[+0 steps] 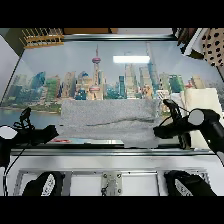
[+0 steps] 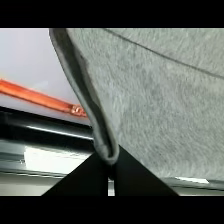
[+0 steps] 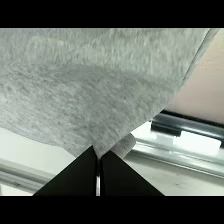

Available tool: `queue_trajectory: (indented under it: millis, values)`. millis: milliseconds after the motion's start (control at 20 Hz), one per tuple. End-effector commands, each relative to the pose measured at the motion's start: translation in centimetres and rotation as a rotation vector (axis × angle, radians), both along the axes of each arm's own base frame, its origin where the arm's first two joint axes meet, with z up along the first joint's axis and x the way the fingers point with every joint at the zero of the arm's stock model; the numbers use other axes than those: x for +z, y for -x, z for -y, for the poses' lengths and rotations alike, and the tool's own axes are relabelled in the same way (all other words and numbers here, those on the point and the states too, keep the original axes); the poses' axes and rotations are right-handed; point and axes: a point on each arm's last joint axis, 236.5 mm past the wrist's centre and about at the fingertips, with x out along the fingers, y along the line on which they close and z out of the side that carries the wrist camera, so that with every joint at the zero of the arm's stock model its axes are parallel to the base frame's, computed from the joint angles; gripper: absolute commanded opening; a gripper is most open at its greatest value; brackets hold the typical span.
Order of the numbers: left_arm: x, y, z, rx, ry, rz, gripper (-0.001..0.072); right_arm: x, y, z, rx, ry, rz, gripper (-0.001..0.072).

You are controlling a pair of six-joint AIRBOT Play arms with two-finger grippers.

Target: Fold the clothes and pants, and hang the long-sleeved shirts on hangers.

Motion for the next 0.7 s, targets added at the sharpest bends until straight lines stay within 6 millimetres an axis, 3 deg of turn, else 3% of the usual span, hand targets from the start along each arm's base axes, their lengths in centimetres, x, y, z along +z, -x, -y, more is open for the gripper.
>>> queue_trajectory:
  millis: [0,200,350,650]
  values:
    - [1.0,-3.2,-1.1,-0.018,-0.016,0.013,0.0007,2.1,-5.2,-0.1,-0.018,0.01,0.096,0.0024]
    - [0.2,-9.1,-0.1,-0.118,-0.034,0.014,0.0008,1.8,-10.6,-0.5,-0.042,0.006,0.153,0.0024]
    - [-1.1,-13.9,-0.6,-0.096,-0.027,0.006,0.0008,0.9,-14.0,-0.7,-0.068,0.004,0.203,0.0024]
    - [-3.5,-18.8,1.1,-0.111,0.042,-0.029,0.0007,-1.2,-18.5,-0.7,-0.123,-0.002,0.303,0.0026]
